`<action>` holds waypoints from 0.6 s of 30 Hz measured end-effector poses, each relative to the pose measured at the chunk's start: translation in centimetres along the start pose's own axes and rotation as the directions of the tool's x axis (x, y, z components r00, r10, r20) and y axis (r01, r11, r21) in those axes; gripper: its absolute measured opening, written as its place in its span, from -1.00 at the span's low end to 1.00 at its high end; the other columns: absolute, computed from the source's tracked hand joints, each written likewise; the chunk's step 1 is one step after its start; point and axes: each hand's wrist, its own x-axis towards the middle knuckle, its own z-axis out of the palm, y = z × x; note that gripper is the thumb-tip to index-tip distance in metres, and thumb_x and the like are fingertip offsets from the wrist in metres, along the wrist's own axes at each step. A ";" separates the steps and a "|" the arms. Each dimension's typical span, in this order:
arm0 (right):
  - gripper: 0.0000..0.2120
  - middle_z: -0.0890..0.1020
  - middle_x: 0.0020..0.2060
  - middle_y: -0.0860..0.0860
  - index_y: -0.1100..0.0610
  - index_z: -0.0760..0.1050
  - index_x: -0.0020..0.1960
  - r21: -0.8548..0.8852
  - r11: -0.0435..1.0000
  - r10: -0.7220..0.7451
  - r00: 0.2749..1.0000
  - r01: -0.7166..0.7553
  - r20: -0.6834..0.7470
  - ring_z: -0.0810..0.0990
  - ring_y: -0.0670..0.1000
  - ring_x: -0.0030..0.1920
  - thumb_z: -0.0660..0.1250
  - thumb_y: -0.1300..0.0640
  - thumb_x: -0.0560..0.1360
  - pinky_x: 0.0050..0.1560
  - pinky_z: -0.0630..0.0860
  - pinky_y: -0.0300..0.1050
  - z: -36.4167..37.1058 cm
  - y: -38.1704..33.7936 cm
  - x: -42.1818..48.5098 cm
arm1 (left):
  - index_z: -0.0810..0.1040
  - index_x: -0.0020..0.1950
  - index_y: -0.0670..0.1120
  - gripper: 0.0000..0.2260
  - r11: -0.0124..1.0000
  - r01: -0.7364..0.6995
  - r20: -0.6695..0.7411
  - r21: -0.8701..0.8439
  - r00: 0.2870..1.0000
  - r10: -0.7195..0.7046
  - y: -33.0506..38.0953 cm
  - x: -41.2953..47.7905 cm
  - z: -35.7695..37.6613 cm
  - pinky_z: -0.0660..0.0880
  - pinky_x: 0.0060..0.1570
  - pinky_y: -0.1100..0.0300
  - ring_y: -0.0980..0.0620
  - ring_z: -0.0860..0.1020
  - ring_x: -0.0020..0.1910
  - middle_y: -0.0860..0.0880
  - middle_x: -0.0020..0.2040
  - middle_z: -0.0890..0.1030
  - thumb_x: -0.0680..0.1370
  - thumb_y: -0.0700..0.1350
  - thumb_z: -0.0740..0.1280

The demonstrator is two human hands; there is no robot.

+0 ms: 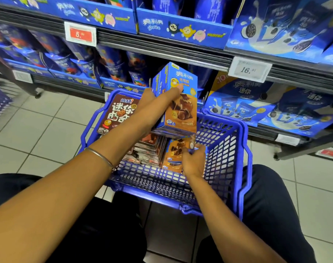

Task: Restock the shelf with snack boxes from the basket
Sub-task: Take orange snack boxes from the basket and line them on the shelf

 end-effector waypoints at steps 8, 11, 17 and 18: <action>-0.77 0.51 -0.18 -0.03 0.17 0.44 0.23 0.367 0.831 -0.317 0.899 0.417 -0.303 0.50 -0.18 -0.21 0.35 0.17 0.61 -0.16 0.45 -0.29 -6.2 -5.9 -1.7 | 0.45 0.39 -0.01 -0.15 0.993 -0.028 -0.080 0.115 0.996 0.038 0.2 0.6 -0.2 0.62 0.23 -0.23 -0.17 0.72 0.15 -0.03 0.21 0.72 0.25 0.41 0.57; -0.77 0.62 -0.14 -0.04 0.22 0.44 0.24 0.476 0.775 -0.293 0.904 0.415 -0.312 0.58 -0.10 -0.13 0.32 0.20 0.61 -0.09 0.51 -0.17 -7.4 -7.8 -1.5 | 0.42 0.37 -0.01 -0.11 0.981 -0.029 -0.102 0.190 0.994 0.049 -0.2 0.6 0.1 0.60 0.25 -0.23 -0.17 0.70 0.17 -0.02 0.23 0.70 0.22 0.47 0.53; -0.62 0.66 -0.09 -0.05 0.22 0.49 0.24 0.716 0.659 -0.212 0.970 0.230 -0.116 0.63 -0.02 -0.06 0.32 0.04 0.50 -0.05 0.55 -0.04 -7.8 -10.2 -2.1 | 0.40 0.39 -0.01 -0.03 0.963 -0.027 -0.112 0.269 0.992 0.059 -0.3 0.4 0.7 0.59 0.27 -0.22 -0.17 0.68 0.20 -0.01 0.27 0.66 0.17 0.55 0.45; -0.63 0.63 -0.06 0.05 0.23 0.50 0.22 0.735 0.649 -0.208 0.975 0.194 -0.073 0.61 0.06 -0.03 0.32 0.04 0.49 -0.02 0.53 0.06 -7.6 -10.4 -2.2 | 0.41 0.40 -0.01 -0.04 0.964 -0.035 -0.105 0.265 0.992 0.065 -0.4 0.3 0.8 0.59 0.26 -0.22 -0.17 0.68 0.20 -0.01 0.27 0.67 0.18 0.55 0.44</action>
